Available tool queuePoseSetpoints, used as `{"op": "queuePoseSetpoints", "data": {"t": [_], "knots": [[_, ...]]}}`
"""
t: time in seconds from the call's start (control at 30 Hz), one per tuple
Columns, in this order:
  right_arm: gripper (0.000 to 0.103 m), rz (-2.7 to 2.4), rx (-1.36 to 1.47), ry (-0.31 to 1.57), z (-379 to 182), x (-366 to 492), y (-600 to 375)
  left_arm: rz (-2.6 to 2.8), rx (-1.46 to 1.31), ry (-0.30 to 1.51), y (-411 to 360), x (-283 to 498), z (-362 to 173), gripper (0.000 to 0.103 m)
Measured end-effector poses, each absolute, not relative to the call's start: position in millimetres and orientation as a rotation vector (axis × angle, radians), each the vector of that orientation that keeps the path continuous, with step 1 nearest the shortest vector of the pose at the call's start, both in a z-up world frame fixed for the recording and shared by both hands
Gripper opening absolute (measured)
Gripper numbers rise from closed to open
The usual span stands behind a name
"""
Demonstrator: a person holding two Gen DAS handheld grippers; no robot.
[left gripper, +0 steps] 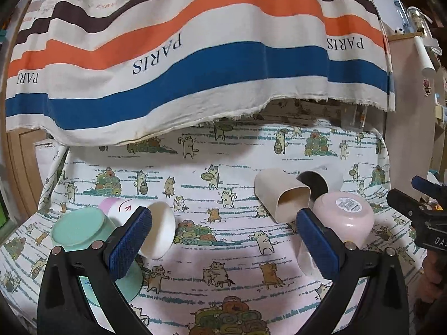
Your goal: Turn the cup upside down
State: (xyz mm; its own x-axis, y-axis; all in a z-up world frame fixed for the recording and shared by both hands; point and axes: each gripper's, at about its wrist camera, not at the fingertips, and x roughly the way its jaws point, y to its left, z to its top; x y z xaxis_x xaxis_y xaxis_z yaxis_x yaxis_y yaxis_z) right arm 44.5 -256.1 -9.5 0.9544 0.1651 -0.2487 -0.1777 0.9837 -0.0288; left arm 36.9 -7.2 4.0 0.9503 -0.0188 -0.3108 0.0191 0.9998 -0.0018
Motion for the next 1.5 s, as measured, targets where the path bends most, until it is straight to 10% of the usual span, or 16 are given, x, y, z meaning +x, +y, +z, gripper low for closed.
{"op": "queuePoseSetpoints", "data": {"t": [1.5], "knots": [[0.102, 0.166, -0.051, 0.256, -8.8, 46.4, -260.8, -0.014, -0.001, 0.314, -5.5, 38.2, 4.1, 0.103]]}}
